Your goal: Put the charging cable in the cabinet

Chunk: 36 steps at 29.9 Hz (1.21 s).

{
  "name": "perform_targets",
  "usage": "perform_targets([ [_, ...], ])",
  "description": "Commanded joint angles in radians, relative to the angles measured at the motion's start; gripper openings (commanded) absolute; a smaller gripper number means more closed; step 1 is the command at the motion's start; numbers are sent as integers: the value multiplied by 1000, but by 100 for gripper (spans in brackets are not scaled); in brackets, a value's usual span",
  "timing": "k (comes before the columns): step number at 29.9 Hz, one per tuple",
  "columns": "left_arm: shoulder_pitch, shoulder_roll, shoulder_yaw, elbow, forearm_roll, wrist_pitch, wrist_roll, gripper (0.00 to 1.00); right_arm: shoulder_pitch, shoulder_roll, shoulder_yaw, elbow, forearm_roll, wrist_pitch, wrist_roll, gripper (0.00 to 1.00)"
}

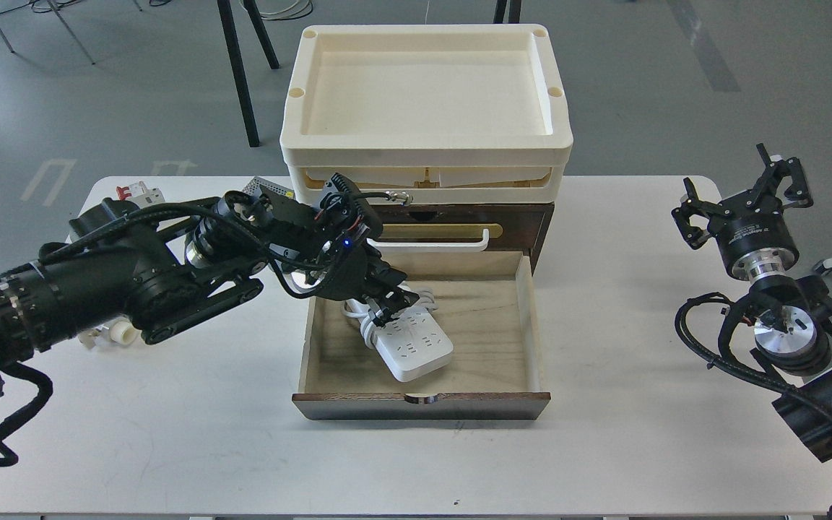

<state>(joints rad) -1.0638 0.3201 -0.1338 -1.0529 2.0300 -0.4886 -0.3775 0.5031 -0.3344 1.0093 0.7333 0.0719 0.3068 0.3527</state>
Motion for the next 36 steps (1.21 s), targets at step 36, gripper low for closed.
perform_targets([
  [36, 367, 106, -757, 297, -1938, 0, -15, 99, 9, 3, 22, -9, 6, -37, -3, 100],
])
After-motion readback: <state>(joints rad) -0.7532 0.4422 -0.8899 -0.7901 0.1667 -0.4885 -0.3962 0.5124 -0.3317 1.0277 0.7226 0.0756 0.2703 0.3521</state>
